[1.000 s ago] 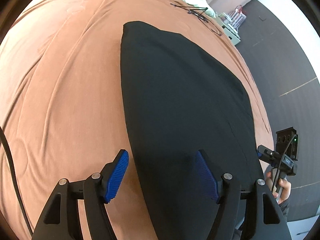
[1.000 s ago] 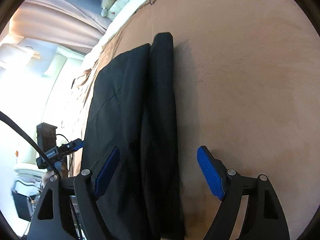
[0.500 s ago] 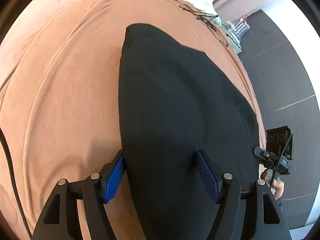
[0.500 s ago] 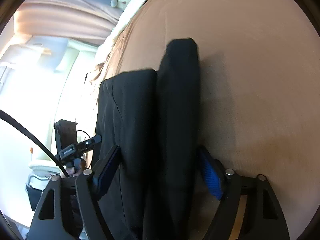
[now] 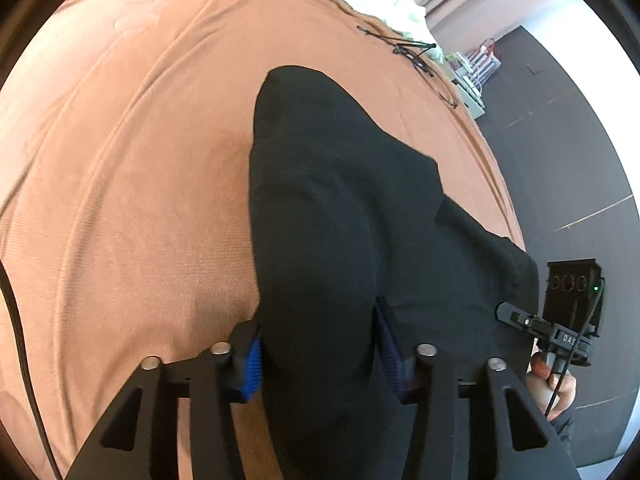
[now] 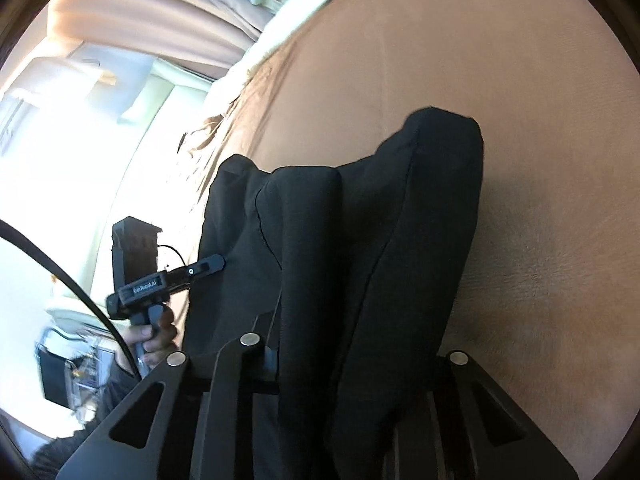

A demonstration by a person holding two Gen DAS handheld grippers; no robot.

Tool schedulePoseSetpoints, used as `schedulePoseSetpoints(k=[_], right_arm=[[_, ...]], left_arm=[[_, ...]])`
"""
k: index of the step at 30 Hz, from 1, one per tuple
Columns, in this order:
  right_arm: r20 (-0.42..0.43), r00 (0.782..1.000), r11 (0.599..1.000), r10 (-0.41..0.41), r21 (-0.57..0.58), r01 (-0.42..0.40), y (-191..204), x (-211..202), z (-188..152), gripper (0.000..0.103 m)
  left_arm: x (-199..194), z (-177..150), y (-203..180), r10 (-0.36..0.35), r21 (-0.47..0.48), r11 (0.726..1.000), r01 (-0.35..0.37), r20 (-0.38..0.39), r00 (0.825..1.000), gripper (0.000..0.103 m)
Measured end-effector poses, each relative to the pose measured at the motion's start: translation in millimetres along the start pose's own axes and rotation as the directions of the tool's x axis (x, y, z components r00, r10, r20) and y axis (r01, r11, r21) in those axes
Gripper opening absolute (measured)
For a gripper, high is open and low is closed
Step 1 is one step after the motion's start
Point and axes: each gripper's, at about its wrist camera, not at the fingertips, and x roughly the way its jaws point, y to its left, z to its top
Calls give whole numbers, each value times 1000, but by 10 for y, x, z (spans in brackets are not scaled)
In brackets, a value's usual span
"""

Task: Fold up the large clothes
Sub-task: 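Close both grippers on the folded black shirt bundle and lift it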

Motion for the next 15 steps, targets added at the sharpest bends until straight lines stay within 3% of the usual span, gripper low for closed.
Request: schedulePoseSetpoints(k=[4,15], right_arm=[[40,998,996,-55,-75,57,268,-70,-62,14],[113,991,982,-72,-167,91,508,-117,-282,13]], left_arm=[[-208,-13,-136,-20,31,999,19,32,999,32],[-1175,-311,-410,-73,91,994,61,140,987,22]])
